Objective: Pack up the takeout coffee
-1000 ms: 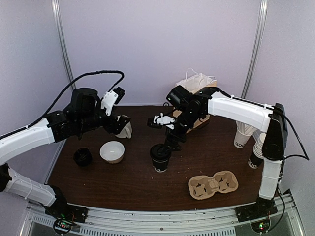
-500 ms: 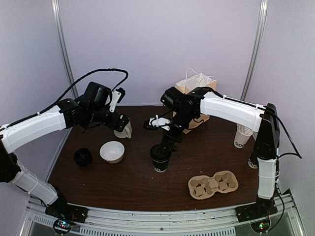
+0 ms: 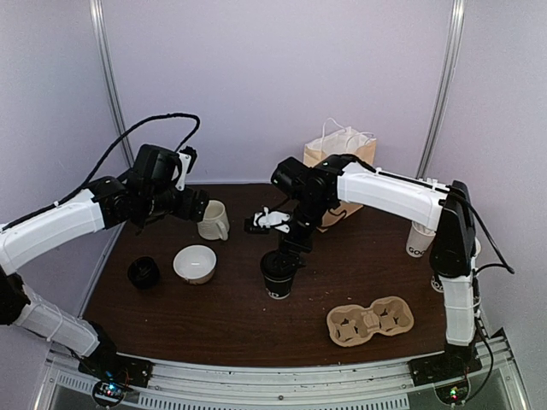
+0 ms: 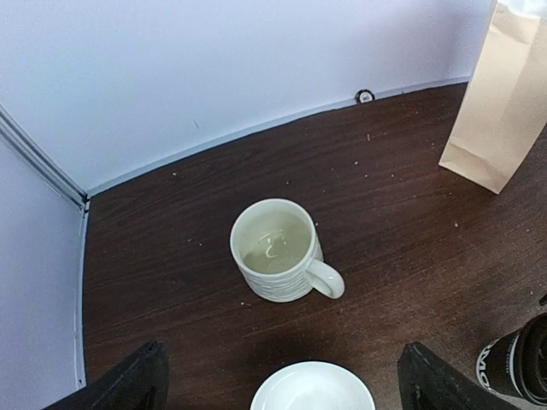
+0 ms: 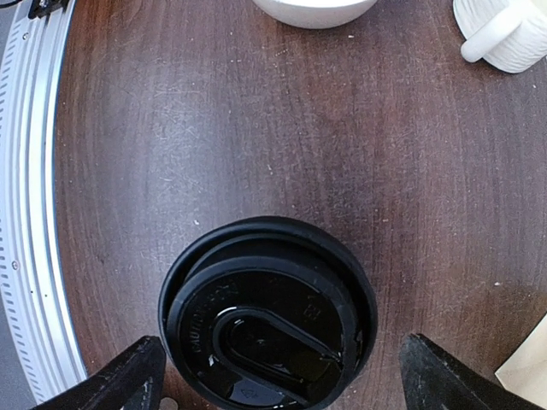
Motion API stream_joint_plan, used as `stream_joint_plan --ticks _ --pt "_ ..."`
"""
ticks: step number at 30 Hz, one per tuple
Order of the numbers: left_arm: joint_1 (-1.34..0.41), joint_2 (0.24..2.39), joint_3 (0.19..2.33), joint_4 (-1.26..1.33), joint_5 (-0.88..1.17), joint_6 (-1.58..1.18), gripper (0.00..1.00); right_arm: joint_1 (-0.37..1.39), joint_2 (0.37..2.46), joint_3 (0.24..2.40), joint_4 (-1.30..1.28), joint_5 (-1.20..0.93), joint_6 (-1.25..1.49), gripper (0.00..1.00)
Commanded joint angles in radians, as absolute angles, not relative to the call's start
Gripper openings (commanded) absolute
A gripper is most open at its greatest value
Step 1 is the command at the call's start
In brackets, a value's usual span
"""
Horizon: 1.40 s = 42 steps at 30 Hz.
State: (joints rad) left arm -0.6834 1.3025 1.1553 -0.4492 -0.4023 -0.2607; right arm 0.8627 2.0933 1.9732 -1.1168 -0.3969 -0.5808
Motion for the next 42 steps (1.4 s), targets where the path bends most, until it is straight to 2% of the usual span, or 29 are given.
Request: stream_joint_plan --ticks 1,8,12,18,25,37,42 --pt "-0.673 1.336 1.221 -0.493 -0.435 -0.257 0.97 0.878 2.114 2.005 -1.153 -0.387 -0.599 1.00" --pt "-0.673 1.306 1.190 -0.458 -0.442 -0.218 0.97 0.881 2.140 2.028 -1.157 -0.363 -0.592 0.99" --pt "-0.673 1.305 1.190 -0.458 -0.442 -0.209 0.97 0.882 2.150 2.039 -1.153 -0.348 -0.585 0.89" --pt "-0.673 1.312 1.198 -0.469 -0.442 -0.203 0.98 0.882 2.149 2.050 -1.149 -0.334 -0.570 0.81" --pt "-0.674 1.316 1.200 -0.473 -0.432 -0.197 0.97 0.861 2.114 2.048 -1.157 -0.302 -0.561 0.79" --pt "-0.674 1.325 1.205 -0.479 -0.421 -0.194 0.97 0.631 2.022 1.978 -1.167 -0.296 -0.517 0.75" --pt "-0.674 1.331 1.206 -0.483 -0.419 -0.193 0.97 0.519 1.959 1.901 -1.149 -0.227 -0.513 0.75"
